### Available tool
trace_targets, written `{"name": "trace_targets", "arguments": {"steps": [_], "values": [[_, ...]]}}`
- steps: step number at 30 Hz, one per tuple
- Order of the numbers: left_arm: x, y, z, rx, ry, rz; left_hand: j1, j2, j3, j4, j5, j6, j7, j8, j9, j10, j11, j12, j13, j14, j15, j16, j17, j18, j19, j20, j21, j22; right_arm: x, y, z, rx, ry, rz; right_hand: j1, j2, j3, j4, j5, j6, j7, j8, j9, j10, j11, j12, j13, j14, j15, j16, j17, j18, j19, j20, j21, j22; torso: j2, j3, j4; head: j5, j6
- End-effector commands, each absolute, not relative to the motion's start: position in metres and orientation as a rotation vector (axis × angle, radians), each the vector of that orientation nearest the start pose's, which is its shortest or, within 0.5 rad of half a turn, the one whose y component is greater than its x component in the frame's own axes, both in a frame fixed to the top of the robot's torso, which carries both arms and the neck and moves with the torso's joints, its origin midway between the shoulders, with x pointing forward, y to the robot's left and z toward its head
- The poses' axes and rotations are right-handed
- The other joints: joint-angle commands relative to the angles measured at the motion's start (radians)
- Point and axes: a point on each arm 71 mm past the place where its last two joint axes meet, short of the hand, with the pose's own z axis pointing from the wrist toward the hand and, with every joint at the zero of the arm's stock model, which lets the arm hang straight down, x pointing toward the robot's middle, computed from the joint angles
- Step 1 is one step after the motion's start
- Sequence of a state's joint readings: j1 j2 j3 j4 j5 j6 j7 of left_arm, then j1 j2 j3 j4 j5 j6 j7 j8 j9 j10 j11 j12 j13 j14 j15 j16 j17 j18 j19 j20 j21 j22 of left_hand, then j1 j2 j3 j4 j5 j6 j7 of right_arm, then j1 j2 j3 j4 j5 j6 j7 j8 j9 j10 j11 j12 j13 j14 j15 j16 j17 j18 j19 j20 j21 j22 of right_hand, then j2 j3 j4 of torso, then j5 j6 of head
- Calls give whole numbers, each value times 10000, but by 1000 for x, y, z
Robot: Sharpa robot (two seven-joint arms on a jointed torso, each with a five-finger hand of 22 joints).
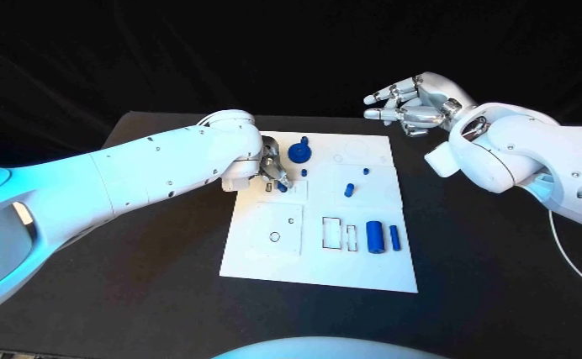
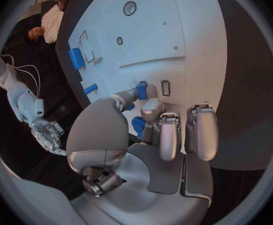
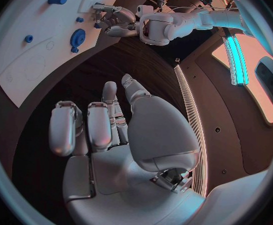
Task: Assemble the parts on the task board
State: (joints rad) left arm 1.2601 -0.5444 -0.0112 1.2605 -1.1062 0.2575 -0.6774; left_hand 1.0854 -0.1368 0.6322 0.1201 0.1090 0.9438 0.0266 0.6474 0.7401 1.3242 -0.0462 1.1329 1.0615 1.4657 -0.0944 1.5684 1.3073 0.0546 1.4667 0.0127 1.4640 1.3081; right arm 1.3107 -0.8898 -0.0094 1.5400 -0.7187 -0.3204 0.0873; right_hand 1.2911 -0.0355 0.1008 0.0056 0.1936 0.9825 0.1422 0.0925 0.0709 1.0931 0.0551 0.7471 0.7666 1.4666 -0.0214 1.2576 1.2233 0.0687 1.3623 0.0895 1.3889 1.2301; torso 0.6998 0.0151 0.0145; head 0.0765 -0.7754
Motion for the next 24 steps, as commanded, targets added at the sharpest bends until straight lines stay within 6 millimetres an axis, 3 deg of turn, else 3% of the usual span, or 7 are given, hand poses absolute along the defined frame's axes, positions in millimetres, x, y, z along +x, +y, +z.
{"name": "trace_targets", "arguments": {"steps": [1,10,24], "values": [[523,144,-218,-875,24196,-2154,-161,-4,-210,63,0,75,-74,-57,-15,40,-12,63,1,1051,-94,24,2635,-181,420,-51,49,1095,502,-218,-118,4076,15992,11256,0,36,-71,4,50,-25,44,5,-11,-64,30,-57,-16,295,32,-64,-25,99,-55,6,-55,-30,-6,3,16,-36,-14],[524,144,-219,-875,24218,-2122,-629,9,-939,386,-13,250,-81,-138,-74,65,-19,29,-39,1051,-102,24,2635,-186,428,-65,53,1120,502,-217,-117,3970,16023,11358,-39,13,-131,27,65,-52,54,-4,-14,-104,44,-79,-45,274,44,-111,-60,116,-108,12,-107,-111,-7,-1,20,-46,-27],[524,145,-219,-960,24181,-2065,-1273,-73,-3167,1152,-120,426,-101,-260,-114,113,-29,35,-46,1051,-113,24,2635,-208,468,-76,107,1234,502,-218,-117,3944,15975,11367,-159,-1,-273,116,106,-105,73,-19,-17,-148,70,-91,-91,212,68,-287,-221,154,-228,32,-225,-292,-9,-2,19,-45,-21]]}}
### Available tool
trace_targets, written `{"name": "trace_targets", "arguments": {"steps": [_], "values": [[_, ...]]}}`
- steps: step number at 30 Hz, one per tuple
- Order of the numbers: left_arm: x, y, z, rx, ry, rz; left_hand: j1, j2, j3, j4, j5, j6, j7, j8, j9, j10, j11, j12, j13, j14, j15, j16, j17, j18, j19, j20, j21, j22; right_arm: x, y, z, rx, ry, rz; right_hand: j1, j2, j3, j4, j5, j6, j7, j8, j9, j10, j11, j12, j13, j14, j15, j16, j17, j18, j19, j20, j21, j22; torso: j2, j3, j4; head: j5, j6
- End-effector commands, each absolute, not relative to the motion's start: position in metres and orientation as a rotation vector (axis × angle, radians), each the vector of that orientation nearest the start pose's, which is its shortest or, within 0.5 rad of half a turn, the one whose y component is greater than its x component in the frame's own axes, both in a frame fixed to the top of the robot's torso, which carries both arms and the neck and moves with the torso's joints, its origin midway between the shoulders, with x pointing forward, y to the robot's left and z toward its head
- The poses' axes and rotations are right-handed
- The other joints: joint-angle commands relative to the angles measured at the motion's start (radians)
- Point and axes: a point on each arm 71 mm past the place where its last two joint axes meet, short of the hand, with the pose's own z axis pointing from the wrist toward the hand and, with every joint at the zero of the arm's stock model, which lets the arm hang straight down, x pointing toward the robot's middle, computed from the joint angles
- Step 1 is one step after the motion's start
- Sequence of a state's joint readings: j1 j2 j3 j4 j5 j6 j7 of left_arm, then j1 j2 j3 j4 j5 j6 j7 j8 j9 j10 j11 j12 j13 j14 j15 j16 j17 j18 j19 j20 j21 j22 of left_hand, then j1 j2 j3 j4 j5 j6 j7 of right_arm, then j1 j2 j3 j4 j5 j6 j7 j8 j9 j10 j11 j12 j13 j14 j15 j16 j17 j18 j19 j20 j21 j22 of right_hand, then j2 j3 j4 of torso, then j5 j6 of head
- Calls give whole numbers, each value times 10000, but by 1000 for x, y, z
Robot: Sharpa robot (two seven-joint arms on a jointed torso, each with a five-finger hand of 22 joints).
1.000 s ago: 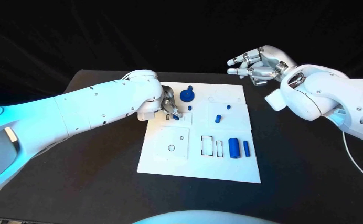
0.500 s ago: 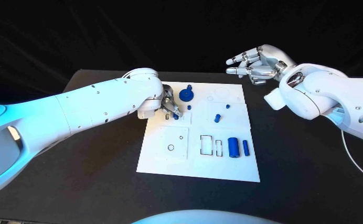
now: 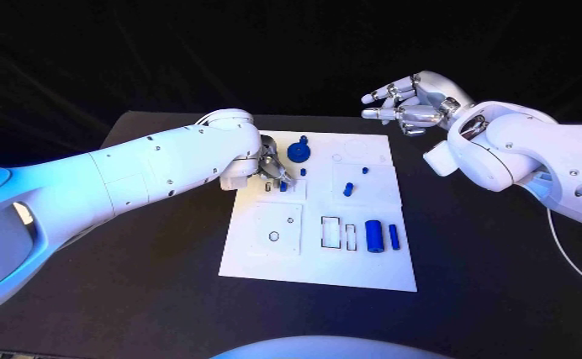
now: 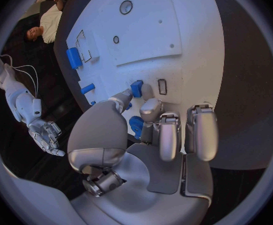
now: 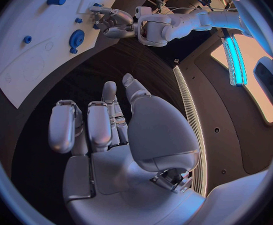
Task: Assemble the parts on the task board
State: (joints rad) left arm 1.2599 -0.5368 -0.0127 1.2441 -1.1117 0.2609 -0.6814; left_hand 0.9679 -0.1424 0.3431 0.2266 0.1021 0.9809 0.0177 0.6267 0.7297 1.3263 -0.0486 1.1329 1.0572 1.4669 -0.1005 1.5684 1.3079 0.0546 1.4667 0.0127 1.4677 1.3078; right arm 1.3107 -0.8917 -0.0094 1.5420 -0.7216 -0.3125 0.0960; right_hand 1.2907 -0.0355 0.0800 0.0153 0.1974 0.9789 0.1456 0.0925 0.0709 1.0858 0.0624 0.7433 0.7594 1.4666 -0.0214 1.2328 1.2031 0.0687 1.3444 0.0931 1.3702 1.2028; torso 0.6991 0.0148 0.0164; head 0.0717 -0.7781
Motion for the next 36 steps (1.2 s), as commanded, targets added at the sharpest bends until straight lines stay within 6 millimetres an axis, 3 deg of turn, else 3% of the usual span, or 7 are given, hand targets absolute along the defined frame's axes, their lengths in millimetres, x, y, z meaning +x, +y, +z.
{"name": "trace_targets", "arguments": {"steps": [1,9,17,20,24,32,36], "values": [[525,145,-219,-969,24176,-2060,-61,8,-454,130,-59,61,-22,-62,-9,94,-3,35,-2,1039,-60,24,2628,-208,470,-79,71,1242,501,-218,-117,3942,15976,11372,-200,-14,-112,49,85,-76,41,-19,-16,-80,2,-49,-26,204,73,-57,-32,156,-59,1,-52,-32,-2,-1,0,3,5],[524,146,-219,-955,24192,-2031,185,147,-1055,241,-75,91,-31,-81,2,110,-21,49,12,1039,-66,24,2628,-216,483,-92,89,1282,501,-218,-117,3947,15981,11373,-326,-46,-296,151,226,-86,40,-8,-9,-74,6,-13,-45,200,79,-79,-37,158,-63,12,-71,-42,1,-1,-4,0,-22],[524,148,-216,-1228,23867,-2251,338,267,-1590,401,-87,117,-38,-87,17,125,-27,59,19,1039,-70,24,2628,-218,489,-95,95,1303,502,-219,-117,3963,15969,11361,-359,-47,-354,183,241,-88,40,-4,-8,-73,7,0,-50,196,80,-102,-56,163,-75,14,-86,-63,-3,-3,-2,3,24],[524,150,-210,-1448,23599,-2470,340,311,-2005,578,-447,112,-37,-89,32,118,-29,43,-5,1039,-67,24,2628,-208,475,-97,63,1267,503,-220,-117,3981,15963,11342,-361,-47,-358,185,241,-88,40,-4,-7,-73,7,0,-51,195,80,-105,-59,163,-76,14,-88,-65,-3,-6,1,-9,37],[526,156,-191,-1674,23254,-2697,126,197,-2629,639,-555,45,-36,-117,47,54,-35,-18,-63,1039,-82,24,2628,-200,459,-119,33,1237,504,-220,-118,4008,15961,11314,-376,-57,-396,199,239,-92,40,-3,-7,-76,8,7,-54,190,81,-126,-78,168,-89,15,-102,-86,-16,11,-12,22,111],[540,174,-141,-1591,22668,-2394,454,359,-3039,597,-551,-115,19,-204,47,-169,11,-278,-328,1039,-52,24,2628,-168,390,-105,-83,1098,506,-219,-120,4031,16026,11278,-380,-61,-409,203,240,-93,40,-2,-7,-76,7,10,-54,190,81,-125,-75,168,-90,15,-104,-87,-8,15,8,44,221],[549,181,-125,-1706,22437,-2210,594,397,-3148,584,-549,-126,27,-212,52,-185,22,-284,-333,1039,-44,24,2628,-166,386,-95,-92,1092,507,-218,-121,4033,16037,11277,-379,-57,-415,205,249,-91,39,-1,-6,-75,6,13,-55,190,81,-126,-75,168,-90,15,-105,-88,-8,14,5,65,257]]}}
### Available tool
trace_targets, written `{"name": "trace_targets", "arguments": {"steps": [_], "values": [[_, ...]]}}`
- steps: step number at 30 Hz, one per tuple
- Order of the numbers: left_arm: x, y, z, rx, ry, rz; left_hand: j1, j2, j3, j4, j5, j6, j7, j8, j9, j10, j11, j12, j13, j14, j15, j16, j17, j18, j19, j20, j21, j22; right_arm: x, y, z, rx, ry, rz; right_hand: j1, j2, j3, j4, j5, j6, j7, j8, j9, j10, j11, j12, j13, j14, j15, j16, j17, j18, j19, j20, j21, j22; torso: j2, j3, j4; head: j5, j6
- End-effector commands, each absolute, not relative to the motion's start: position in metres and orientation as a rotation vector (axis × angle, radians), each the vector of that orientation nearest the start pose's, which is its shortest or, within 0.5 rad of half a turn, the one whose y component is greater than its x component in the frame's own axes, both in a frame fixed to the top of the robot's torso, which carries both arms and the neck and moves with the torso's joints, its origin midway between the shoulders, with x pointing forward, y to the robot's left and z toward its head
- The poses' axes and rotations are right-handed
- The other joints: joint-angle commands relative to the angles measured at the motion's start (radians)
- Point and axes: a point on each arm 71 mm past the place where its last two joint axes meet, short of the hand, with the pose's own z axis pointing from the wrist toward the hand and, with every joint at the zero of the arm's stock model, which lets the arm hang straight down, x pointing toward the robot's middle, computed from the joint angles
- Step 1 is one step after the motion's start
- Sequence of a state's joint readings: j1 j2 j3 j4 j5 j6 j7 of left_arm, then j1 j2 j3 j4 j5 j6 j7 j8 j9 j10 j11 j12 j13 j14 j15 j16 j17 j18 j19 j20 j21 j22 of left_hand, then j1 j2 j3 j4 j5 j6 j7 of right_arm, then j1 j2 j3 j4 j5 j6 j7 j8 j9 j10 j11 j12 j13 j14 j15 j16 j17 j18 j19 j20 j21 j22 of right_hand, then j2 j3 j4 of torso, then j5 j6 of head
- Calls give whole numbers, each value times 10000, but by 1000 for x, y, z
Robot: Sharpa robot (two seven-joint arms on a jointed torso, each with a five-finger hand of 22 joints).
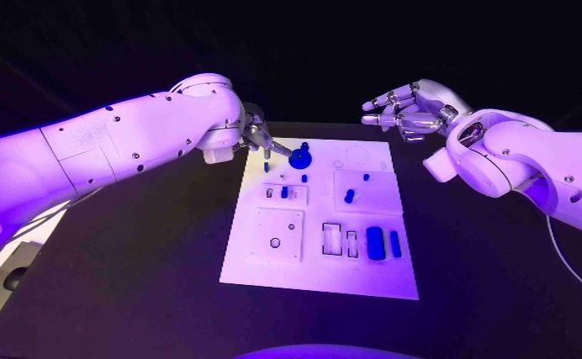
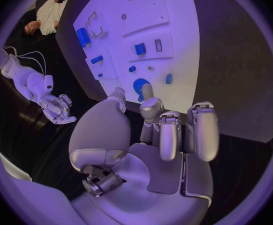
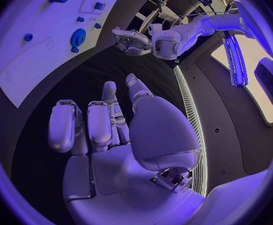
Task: Assemble the parts on the task board
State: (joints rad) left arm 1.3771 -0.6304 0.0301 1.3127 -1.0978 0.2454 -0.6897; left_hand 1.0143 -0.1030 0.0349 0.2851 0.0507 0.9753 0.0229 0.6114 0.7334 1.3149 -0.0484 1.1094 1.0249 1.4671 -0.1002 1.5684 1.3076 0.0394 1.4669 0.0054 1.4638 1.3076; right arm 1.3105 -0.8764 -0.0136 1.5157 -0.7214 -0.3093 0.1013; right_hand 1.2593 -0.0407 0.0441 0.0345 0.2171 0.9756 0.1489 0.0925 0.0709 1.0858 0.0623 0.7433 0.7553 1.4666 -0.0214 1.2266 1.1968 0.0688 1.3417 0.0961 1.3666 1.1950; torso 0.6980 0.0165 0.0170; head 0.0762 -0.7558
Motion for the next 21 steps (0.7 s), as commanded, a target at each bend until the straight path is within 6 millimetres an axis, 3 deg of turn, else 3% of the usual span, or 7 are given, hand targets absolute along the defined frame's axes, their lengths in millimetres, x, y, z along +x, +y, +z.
{"name": "trace_targets", "arguments": {"steps": [1,10,14,21], "values": [[551,182,-123,-1747,22398,-2165,156,13,-88,-1,-36,-71,-23,-60,16,-73,20,-49,-11,1037,-45,24,2632,-14,384,-20,-54,1095,507,-218,-121,4032,16039,11279,-64,-5,-55,13,52,-58,7,-1,-6,-75,7,13,-15,190,81,-64,-12,168,-64,-14,-68,-11,4,-2,-1,18,33],[578,192,-118,-2376,22327,-1464,294,102,-194,2,-33,-81,-12,-71,19,-98,30,-70,-36,1037,-36,24,2632,-9,376,-8,-73,1077,507,-216,-122,4022,16037,11296,-50,15,-69,17,83,-58,4,3,-5,-73,3,20,-18,192,79,-62,-7,167,-61,-14,-69,-8,30,-32,-11,32,94],[589,195,-127,-2571,22476,-1078,317,128,-212,6,-33,-82,-11,-72,19,-96,32,-62,-27,1037,-34,24,2632,-11,378,-6,-69,1083,507,-215,-122,4005,16042,11321,-32,33,-84,19,123,-62,3,4,-5,-76,3,26,-23,191,77,-71,-13,168,-63,-14,-74,-12,42,-23,-28,118,120],[598,198,-145,-2783,22776,-852,380,199,-262,11,-32,-90,-4,-80,20,-103,38,-60,-25,1037,-28,24,2632,-15,385,1,-58,1102,507,-213,-122,3968,16049,11369,-17,45,-97,20,157,-66,3,4,-5,-79,2,30,-27,193,76,-68,-8,167,-59,-15,-74,-9,58,-48,-35,97,155]]}}
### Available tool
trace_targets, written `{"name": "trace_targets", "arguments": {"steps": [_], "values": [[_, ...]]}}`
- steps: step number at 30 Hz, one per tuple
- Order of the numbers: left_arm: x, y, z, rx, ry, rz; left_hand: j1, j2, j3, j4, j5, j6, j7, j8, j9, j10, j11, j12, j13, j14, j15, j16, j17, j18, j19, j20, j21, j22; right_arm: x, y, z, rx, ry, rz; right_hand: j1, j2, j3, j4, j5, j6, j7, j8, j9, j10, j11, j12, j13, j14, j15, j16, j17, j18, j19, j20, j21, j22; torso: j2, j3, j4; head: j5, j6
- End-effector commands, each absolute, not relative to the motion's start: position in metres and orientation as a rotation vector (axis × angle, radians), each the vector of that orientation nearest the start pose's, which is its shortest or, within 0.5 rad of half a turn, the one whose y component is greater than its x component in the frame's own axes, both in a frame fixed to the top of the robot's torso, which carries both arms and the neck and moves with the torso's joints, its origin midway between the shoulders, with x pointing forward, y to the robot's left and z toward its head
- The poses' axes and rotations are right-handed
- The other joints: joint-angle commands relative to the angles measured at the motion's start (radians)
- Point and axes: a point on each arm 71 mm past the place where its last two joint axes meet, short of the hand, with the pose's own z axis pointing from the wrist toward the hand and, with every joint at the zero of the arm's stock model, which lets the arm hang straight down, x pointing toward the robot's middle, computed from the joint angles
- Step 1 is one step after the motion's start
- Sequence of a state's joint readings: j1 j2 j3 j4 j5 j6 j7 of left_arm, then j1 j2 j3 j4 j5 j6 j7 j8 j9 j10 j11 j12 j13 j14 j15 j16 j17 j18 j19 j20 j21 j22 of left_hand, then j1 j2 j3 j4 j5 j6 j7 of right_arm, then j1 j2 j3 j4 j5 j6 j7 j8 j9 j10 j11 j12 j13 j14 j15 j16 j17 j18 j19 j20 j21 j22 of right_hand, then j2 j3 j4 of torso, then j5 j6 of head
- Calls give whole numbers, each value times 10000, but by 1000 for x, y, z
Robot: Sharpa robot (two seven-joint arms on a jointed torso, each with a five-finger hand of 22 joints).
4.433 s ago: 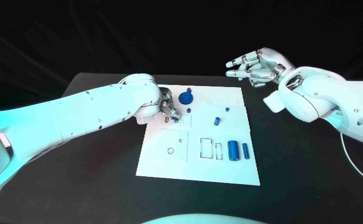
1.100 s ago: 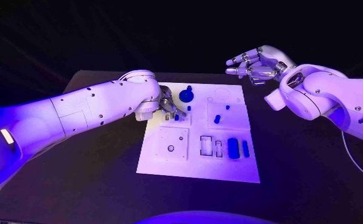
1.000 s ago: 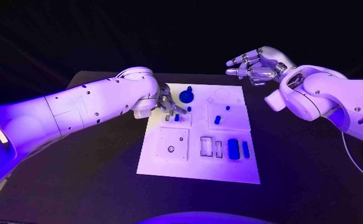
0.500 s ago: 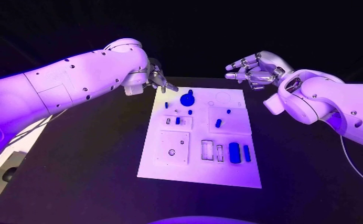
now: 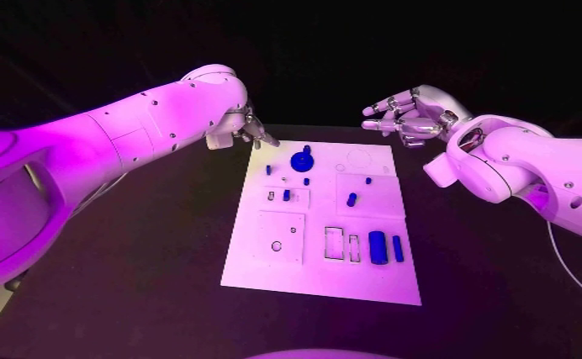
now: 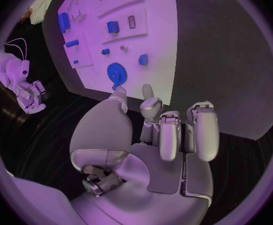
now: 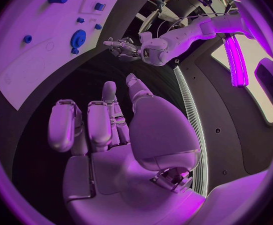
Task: Assemble the parts on the task board
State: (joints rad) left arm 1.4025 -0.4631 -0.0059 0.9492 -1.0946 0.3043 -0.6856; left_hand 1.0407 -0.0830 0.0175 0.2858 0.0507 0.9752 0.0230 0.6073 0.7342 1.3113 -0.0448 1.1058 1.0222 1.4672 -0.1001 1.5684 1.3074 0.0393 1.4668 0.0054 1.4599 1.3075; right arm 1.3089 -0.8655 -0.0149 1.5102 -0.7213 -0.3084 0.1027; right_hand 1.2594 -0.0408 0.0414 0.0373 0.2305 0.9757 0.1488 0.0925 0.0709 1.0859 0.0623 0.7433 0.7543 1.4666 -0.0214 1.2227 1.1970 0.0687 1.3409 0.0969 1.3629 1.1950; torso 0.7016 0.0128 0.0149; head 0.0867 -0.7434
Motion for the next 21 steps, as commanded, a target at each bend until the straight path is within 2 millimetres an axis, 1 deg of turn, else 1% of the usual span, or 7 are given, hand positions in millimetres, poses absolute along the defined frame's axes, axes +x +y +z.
{"name": "trace_targets", "arguments": {"steps": [1,7,9,12,13,15,21], "values": [[599,198,-148,-2780,22821,-839,123,8,-94,6,-33,-89,-5,-40,13,-68,3,-23,4,1036,-28,24,2634,-16,389,1,-14,1110,507,-213,-122,3960,16052,11380,-16,49,-72,-7,28,-67,4,5,-5,-79,1,30,-17,193,76,-29,-9,167,-50,-23,-36,-8,30,-12,-19,3,37],[600,197,-160,-2726,23142,-863,140,46,-115,12,-32,-91,-2,-43,13,-65,5,-12,15,1036,-26,24,2634,-21,397,4,-1,1130,507,-211,-122,3920,16064,11429,-7,57,-78,-6,47,-68,3,6,-5,-80,1,33,-20,194,75,-29,-7,166,-46,-24,-34,-3,65,-15,-51,34,26],[599,196,-165,-2708,23274,-933,150,76,-131,17,-33,-92,-1,-45,14,-65,7,-8,19,1036,-24,24,2634,-22,399,6,3,1135,507,-210,-122,3914,16068,11434,4,68,-86,-5,72,-68,2,7,-4,-81,0,36,-23,196,74,-30,-7,166,-45,-24,-36,-4,63,-16,-40,21,8],[598,193,-171,-2646,23492,-1065,159,105,-146,20,-32,-93,1,-46,14,-66,9,-6,21,1036,-22,24,2634,-22,399,8,3,1137,507,-210,-122,3905,16073,11441,7,71,-88,-5,79,-68,2,8,-4,-82,-1,36,-24,196,74,-32,-8,166,-46,-25,-36,-5,49,-12,-42,11,-13],[597,192,-173,-2625,23558,-1105,163,122,-154,22,-32,-94,2,-47,14,-68,10,-8,18,1036,-22,24,2634,-22,398,9,1,1135,507,-210,-122,3901,16075,11443,17,80,-94,-4,100,-68,2,10,-3,-83,-1,38,-27,196,73,-36,-12,167,-46,-25,-39,-7,48,-17,-43,6,-15],[596,190,-176,-2591,23662,-1161,163,122,-154,22,-32,-94,2,-47,14,-68,10,-8,18,1036,-22,24,2634,-22,398,9,1,1135,507,-210,-122,3897,16077,11446,17,80,-94,-4,100,-68,2,10,-3,-83,-1,38,-27,196,73,-36,-12,167,-46,-25,-39,-7,39,-8,-38,-1,-28],[595,190,-181,-2535,23835,-1201,199,183,-185,17,-32,-102,7,-54,14,-80,14,-15,10,1036,-17,24,2634,-23,399,13,4,1142,507,-210,-122,3912,16065,11420,27,87,-101,-5,121,-70,2,11,-3,-85,-2,40,-30,196,73,-39,-13,168,-49,-26,-43,-13,35,-6,-26,-2,-24]]}}
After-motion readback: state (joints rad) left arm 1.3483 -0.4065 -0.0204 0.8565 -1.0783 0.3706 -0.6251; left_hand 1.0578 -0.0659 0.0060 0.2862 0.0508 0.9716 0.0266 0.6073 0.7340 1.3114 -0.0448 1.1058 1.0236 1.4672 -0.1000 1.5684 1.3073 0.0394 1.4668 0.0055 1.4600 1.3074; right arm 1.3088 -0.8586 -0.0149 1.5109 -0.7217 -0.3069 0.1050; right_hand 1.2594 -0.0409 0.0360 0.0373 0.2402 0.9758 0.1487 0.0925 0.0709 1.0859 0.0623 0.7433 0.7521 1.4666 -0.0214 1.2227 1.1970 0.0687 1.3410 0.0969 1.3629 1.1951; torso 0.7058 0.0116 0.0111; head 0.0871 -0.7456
